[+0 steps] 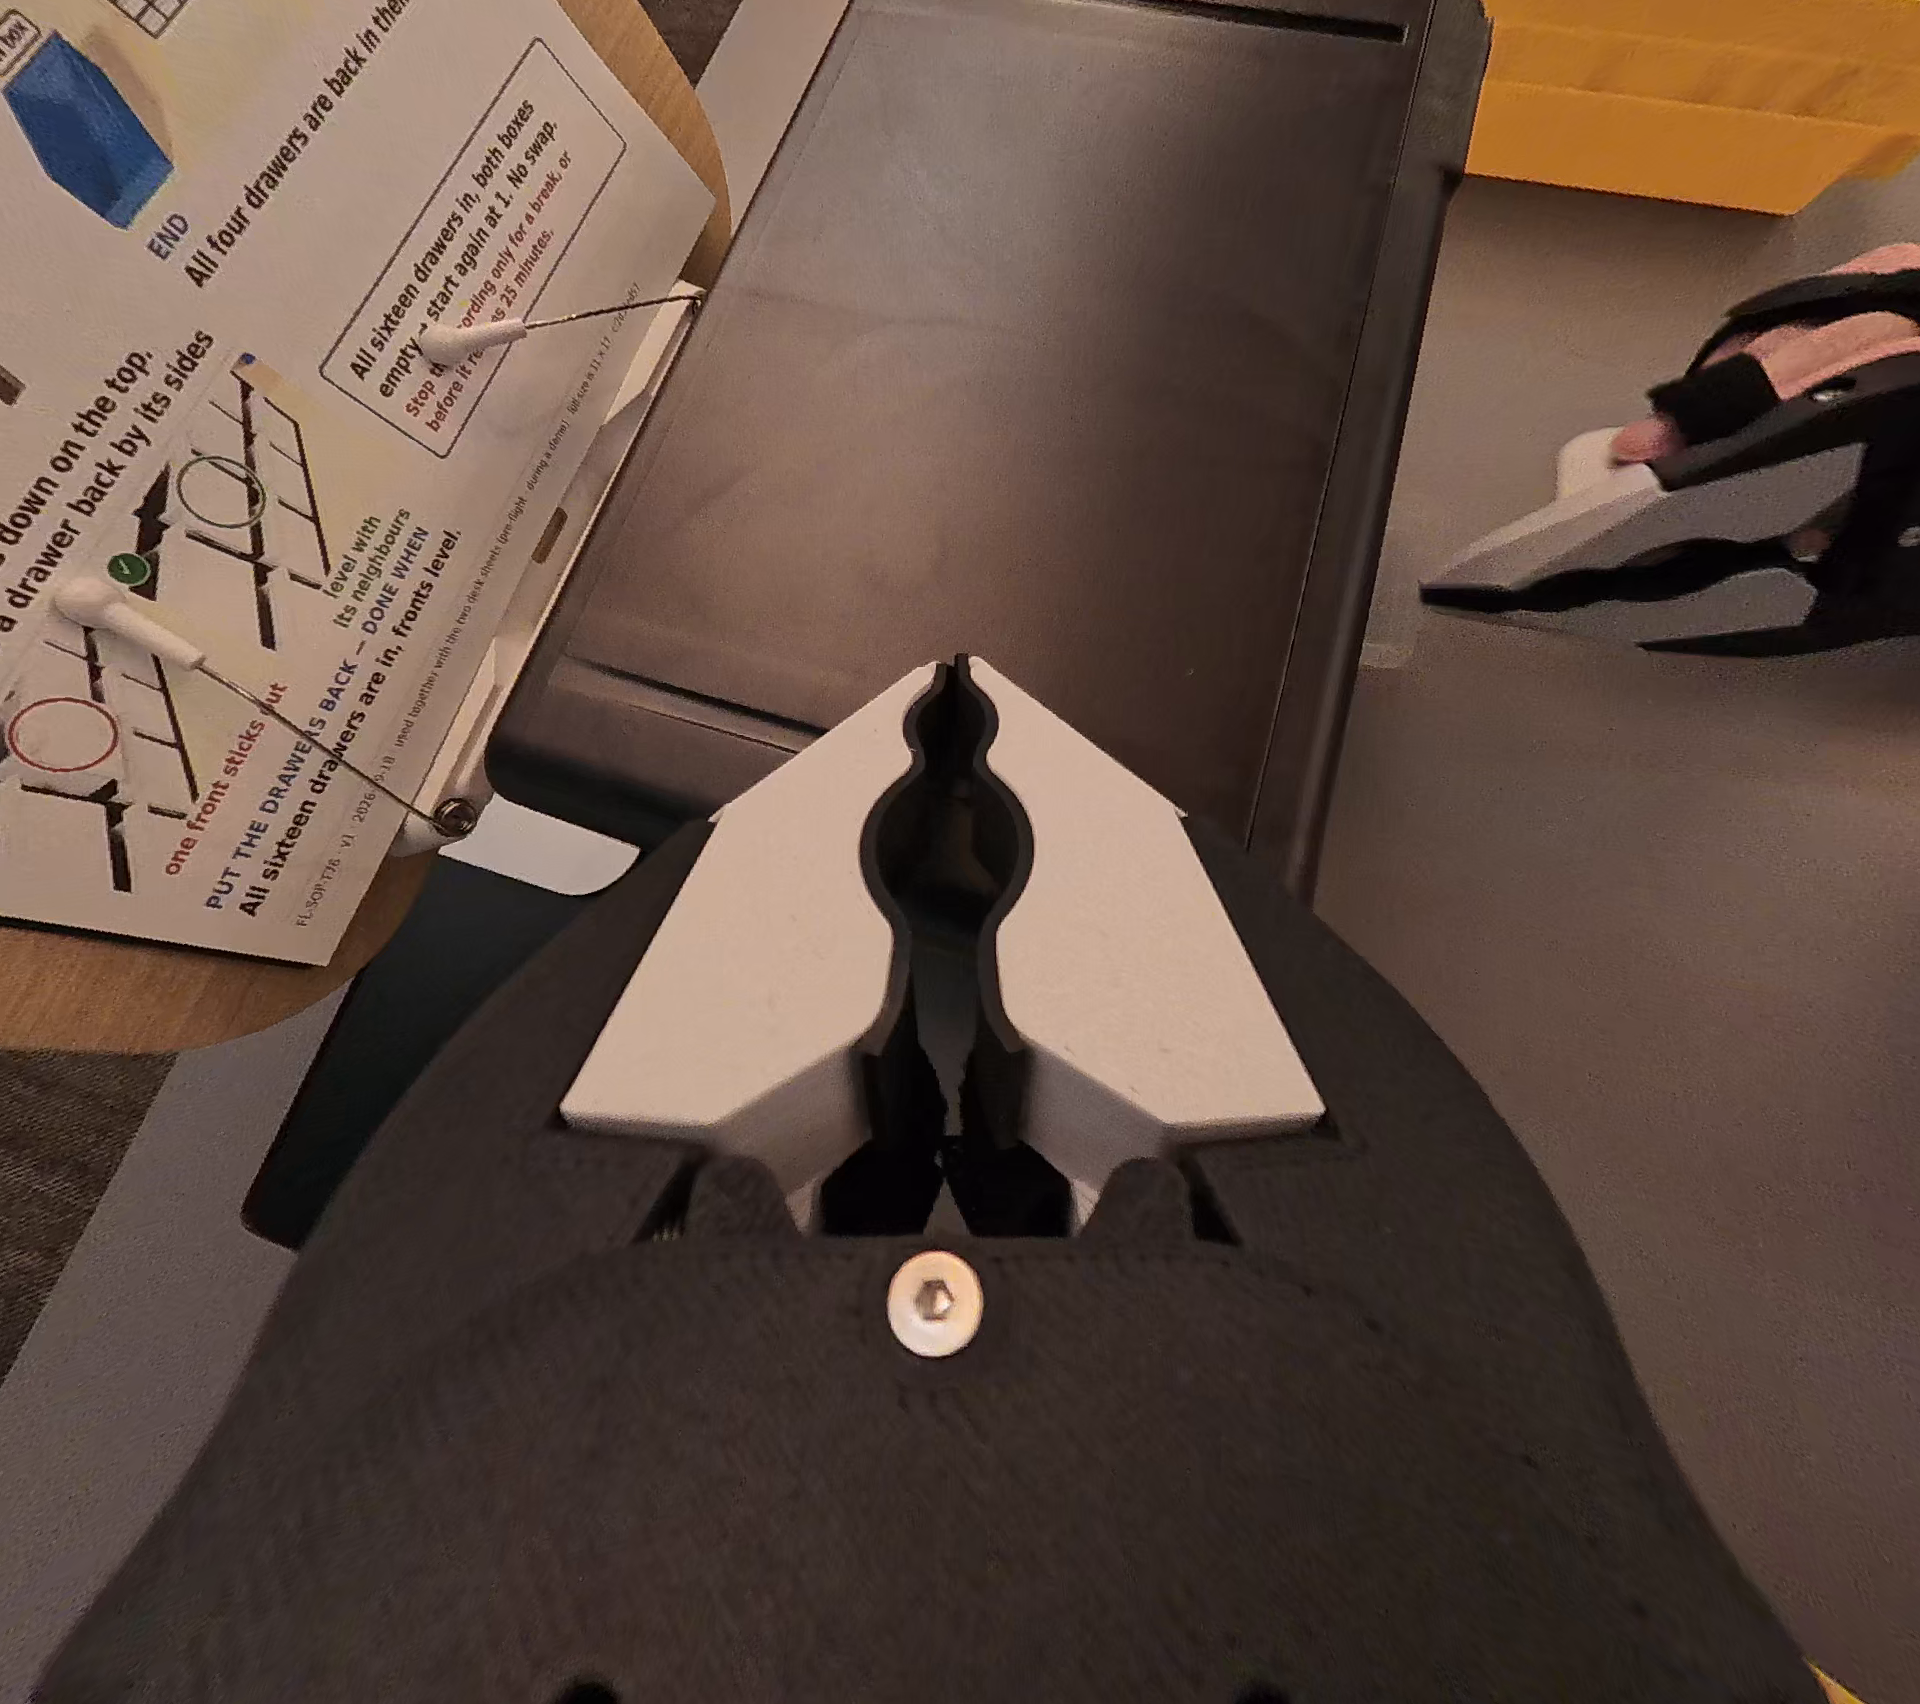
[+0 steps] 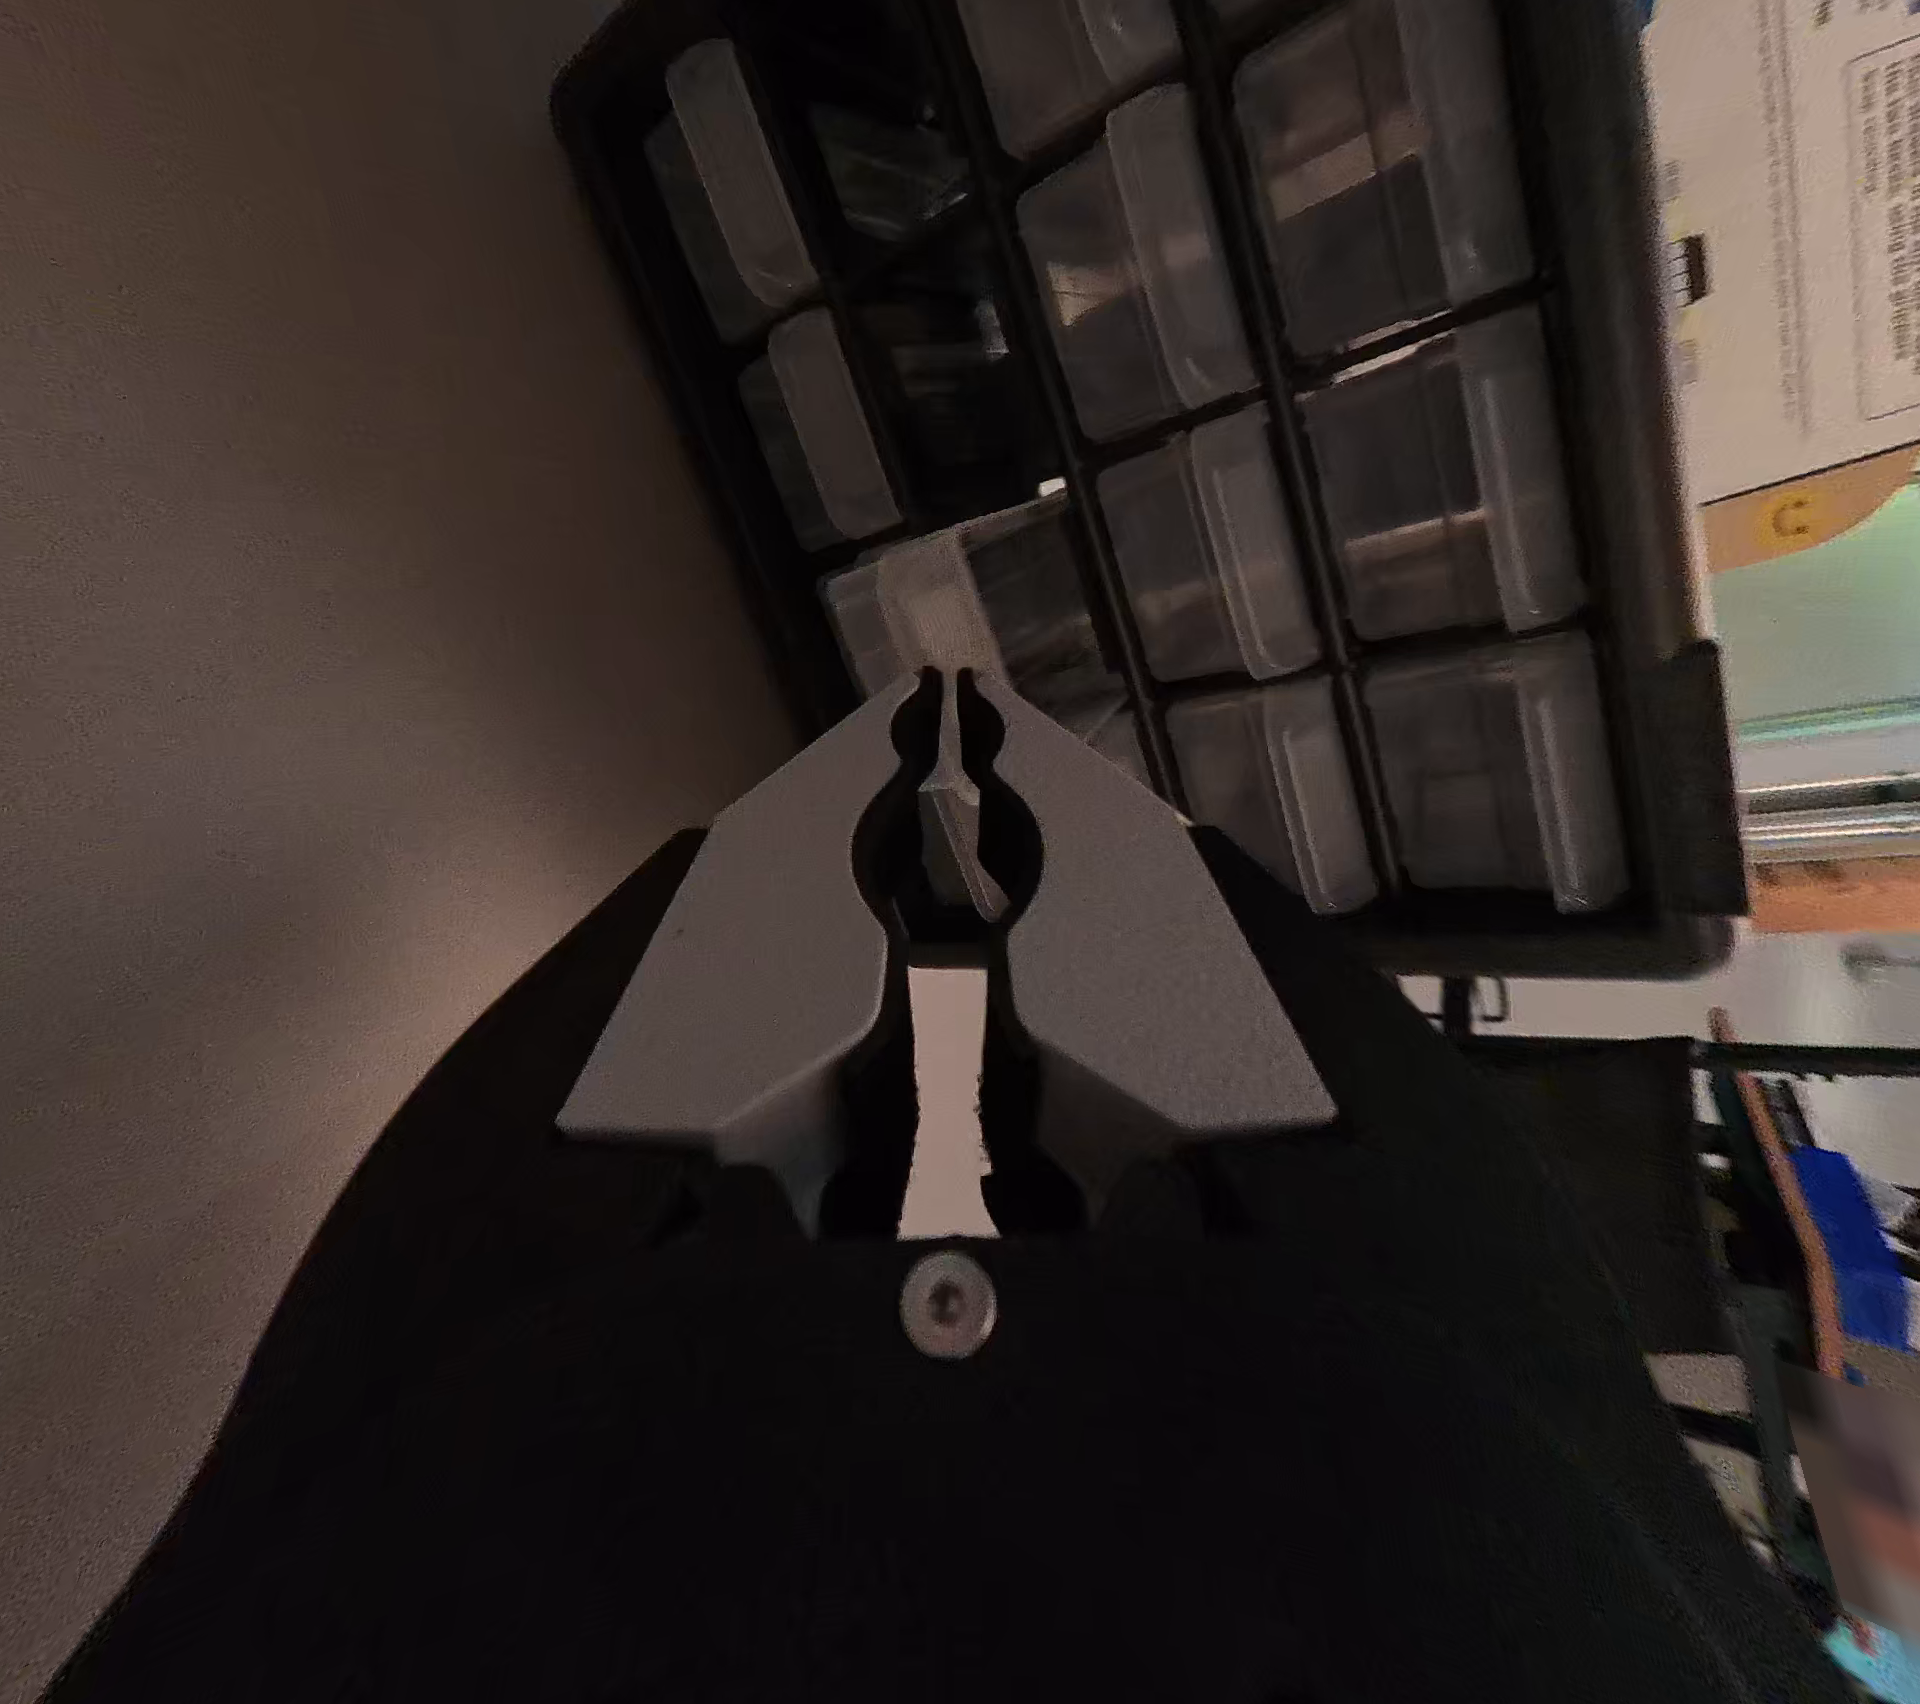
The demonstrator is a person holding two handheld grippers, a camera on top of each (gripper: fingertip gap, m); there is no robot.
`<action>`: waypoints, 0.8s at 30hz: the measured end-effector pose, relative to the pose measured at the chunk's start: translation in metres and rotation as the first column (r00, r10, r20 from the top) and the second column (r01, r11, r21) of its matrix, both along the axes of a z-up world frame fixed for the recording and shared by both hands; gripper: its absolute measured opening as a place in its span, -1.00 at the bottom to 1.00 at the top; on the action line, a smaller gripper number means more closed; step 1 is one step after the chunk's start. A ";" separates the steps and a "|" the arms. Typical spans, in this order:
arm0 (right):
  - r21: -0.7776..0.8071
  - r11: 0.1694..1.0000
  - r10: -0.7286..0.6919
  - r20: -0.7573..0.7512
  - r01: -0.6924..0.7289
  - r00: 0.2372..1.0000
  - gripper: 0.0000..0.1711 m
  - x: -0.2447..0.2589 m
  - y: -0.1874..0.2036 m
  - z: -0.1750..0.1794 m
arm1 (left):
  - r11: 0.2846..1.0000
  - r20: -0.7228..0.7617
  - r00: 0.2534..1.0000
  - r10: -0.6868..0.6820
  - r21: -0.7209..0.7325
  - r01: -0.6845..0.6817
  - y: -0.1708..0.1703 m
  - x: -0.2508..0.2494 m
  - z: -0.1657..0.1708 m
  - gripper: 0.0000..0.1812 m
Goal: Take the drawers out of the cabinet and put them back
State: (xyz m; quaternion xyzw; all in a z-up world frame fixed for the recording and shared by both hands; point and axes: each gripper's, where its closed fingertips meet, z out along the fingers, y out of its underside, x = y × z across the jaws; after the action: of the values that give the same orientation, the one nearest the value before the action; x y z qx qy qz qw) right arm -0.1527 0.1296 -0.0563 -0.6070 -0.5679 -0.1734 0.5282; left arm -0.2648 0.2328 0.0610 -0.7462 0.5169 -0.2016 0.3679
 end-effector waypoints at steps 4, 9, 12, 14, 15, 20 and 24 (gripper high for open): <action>-0.046 0.998 0.048 -0.008 -0.048 0.999 -0.98 -0.011 0.013 -0.012 | 1.000 -0.008 1.000 0.000 -0.004 0.000 0.000 0.000 0.000 -1.00; 0.056 0.998 0.005 0.001 -0.005 1.000 -1.00 -0.018 0.037 -0.010 | 1.000 -0.004 1.000 0.007 0.003 -0.007 0.000 0.000 0.000 -1.00; 0.042 0.999 0.000 -0.044 0.002 0.999 -1.00 -0.021 0.044 -0.008 | 1.000 -0.007 1.000 0.008 0.005 -0.008 0.000 0.000 0.000 -1.00; 0.013 1.000 0.016 -0.036 -0.016 0.999 -1.00 -0.023 0.048 -0.014 | 1.000 -0.013 1.000 0.007 0.005 -0.007 0.000 0.000 0.000 -1.00; 0.013 1.000 0.021 -0.024 -0.021 0.999 -1.00 -0.024 0.048 -0.015 | 1.000 -0.017 1.000 0.007 0.005 -0.007 0.000 0.000 0.000 -1.00; 0.029 0.991 0.131 -0.091 -0.128 0.987 -1.00 -0.034 0.028 -0.002 | 1.000 -0.023 1.000 0.009 0.012 -0.008 -0.001 0.000 0.000 -1.00; 0.268 0.929 0.349 -0.409 -0.254 0.843 -1.00 -0.028 -0.011 0.116 | 1.000 -0.026 1.000 0.012 0.017 -0.011 0.000 0.000 0.000 -1.00</action>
State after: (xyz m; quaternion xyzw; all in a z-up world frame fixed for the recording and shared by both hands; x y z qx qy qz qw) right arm -0.1802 0.1186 0.0602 -0.4758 -0.4981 0.0000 0.7249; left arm -0.2649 0.2323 0.0607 -0.7485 0.5191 -0.1856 0.3686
